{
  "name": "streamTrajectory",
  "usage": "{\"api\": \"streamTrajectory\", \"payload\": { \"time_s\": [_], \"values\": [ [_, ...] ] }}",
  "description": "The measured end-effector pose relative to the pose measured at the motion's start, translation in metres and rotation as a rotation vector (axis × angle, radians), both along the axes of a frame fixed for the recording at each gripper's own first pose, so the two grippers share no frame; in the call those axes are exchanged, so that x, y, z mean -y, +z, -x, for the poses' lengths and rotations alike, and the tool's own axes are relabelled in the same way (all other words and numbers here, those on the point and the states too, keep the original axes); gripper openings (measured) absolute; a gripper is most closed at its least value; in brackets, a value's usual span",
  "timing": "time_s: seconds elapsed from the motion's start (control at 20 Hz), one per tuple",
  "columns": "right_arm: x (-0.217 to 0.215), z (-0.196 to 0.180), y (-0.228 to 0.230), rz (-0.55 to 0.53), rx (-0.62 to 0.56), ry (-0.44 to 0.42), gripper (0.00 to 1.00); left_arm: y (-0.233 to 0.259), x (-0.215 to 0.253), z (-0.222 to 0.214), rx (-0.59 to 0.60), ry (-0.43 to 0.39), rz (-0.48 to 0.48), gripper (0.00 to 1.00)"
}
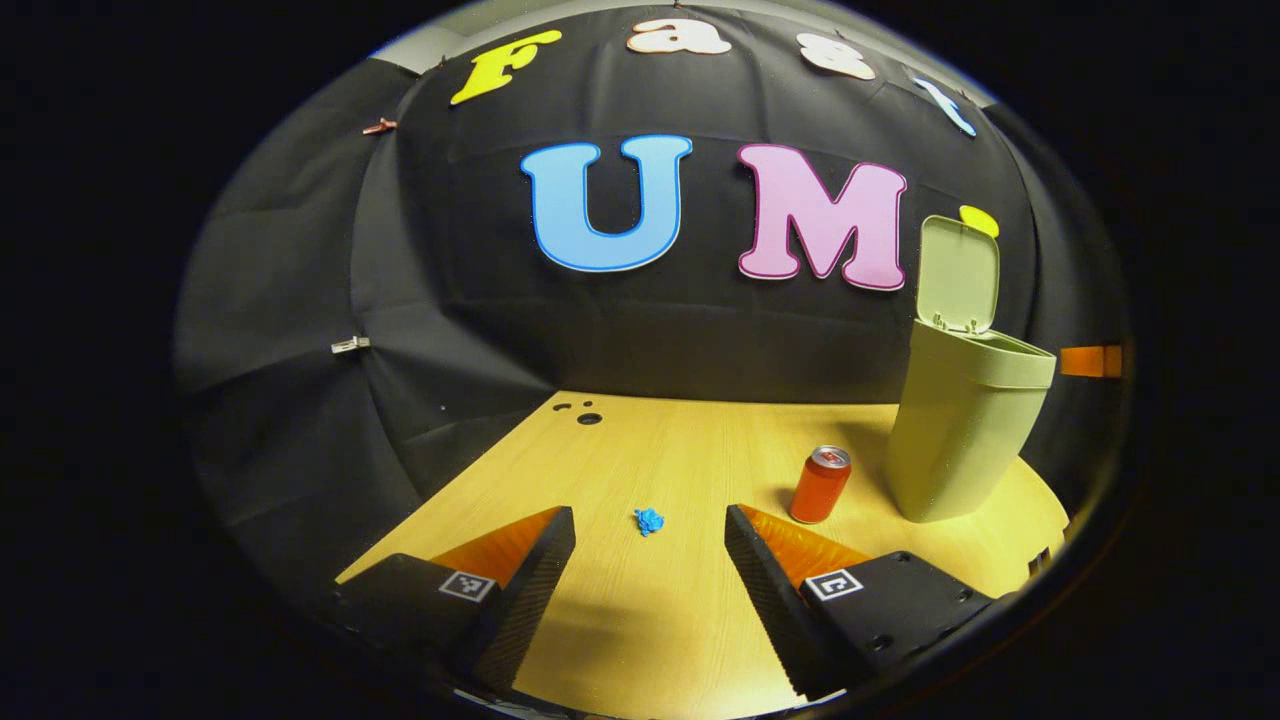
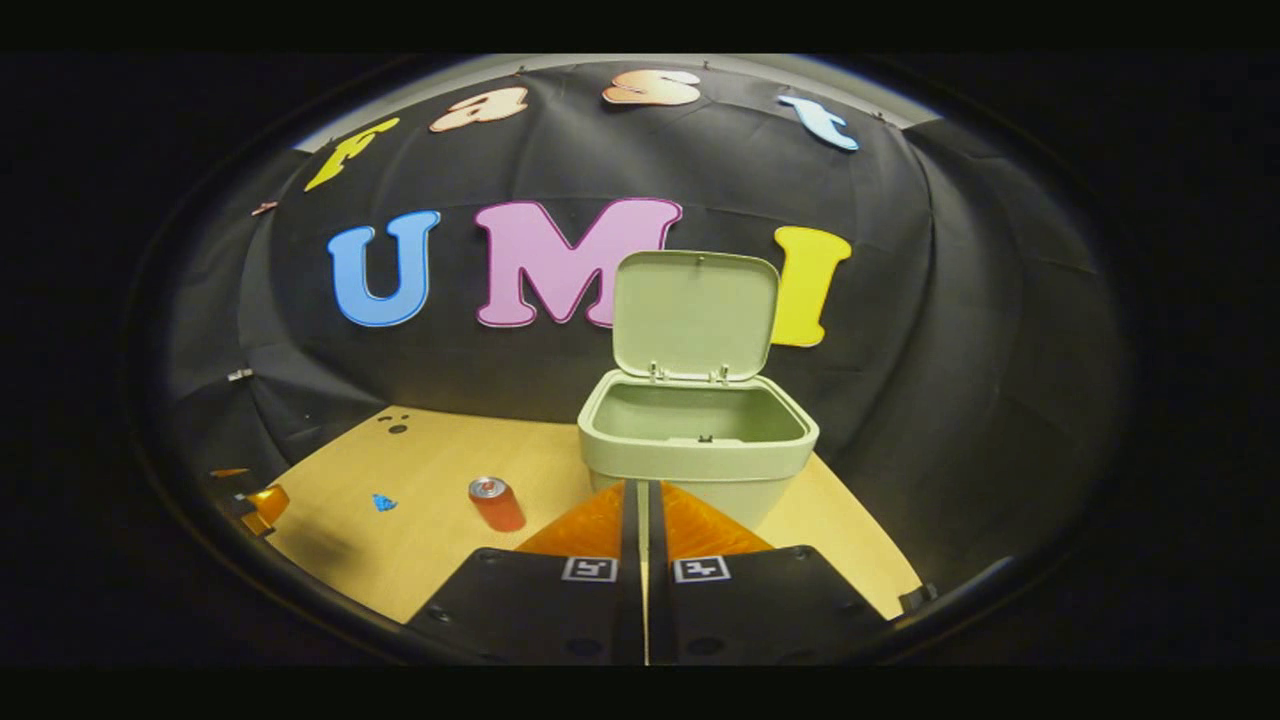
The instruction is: Press the lid of the desktop garbage bin to open it, pick up the crumpled paper on the desktop and throw it into the bin, then pick up the pop can on the desktop and drop it into the bin, and finally close the garbage bin lid.
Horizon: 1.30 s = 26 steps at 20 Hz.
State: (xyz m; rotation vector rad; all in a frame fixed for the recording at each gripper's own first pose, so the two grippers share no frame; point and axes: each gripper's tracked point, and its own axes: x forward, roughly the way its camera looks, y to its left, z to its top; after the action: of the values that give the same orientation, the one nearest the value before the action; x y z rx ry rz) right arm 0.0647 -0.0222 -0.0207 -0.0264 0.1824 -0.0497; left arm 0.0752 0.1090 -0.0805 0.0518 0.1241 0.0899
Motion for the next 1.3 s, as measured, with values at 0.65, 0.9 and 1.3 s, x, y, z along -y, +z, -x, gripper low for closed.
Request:
{"api": "streamTrajectory", "payload": {
  "time_s": [0.65, 0.9, 1.3],
  "values": [
    [0.013, 0.004, -0.067, -0.024, -0.177, -0.009, 1.00, -0.056, -0.031, -0.128, -0.138, 0.085, 0.104, 0.98],
    [0.006, -0.003, -0.089, -0.026, -0.229, 0.031, 1.00, -0.082, -0.020, -0.169, -0.190, 0.082, 0.095, 0.98],
    [-0.004, -0.005, -0.124, -0.007, -0.313, 0.101, 0.99, -0.132, -0.020, -0.210, -0.298, 0.131, 0.097, 0.98]
  ]
}}
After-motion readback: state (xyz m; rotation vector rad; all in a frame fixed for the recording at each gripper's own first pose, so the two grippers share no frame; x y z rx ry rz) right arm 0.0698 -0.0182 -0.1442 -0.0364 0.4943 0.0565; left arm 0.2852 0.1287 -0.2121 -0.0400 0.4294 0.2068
